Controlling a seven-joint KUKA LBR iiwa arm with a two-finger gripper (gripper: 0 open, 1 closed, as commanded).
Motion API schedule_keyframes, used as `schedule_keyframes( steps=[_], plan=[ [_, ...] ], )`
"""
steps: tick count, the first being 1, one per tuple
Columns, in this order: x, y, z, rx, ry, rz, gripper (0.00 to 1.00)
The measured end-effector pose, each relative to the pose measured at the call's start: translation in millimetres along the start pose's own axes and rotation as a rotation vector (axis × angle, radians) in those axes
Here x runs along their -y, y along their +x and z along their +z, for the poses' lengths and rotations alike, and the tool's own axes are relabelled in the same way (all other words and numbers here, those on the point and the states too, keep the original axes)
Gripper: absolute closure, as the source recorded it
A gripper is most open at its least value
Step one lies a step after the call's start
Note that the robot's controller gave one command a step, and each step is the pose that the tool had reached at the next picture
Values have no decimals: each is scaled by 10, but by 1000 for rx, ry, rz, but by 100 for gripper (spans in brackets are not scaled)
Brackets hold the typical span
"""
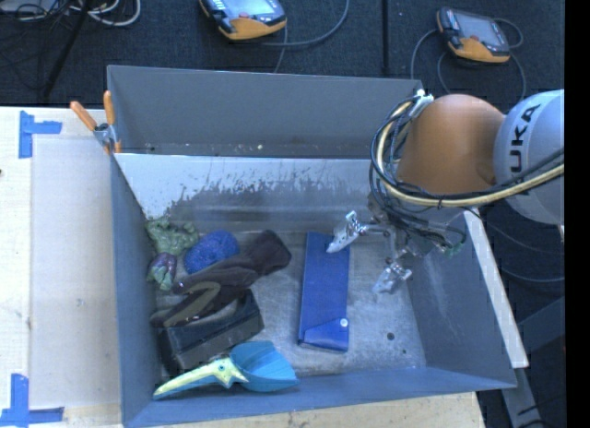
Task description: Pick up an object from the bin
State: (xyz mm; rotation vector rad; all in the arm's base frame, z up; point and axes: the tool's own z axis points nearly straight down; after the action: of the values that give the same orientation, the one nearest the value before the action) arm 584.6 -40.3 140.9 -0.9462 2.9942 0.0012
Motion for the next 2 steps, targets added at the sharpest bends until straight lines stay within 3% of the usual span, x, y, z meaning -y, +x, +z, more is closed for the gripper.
schedule_keyframes(
  steps=[1, 2],
  plan=[
    [-61, -43, 424, 6, 9, -240, 0],
    [-35, -232, 487, 33, 29, -472, 100]
  ],
)
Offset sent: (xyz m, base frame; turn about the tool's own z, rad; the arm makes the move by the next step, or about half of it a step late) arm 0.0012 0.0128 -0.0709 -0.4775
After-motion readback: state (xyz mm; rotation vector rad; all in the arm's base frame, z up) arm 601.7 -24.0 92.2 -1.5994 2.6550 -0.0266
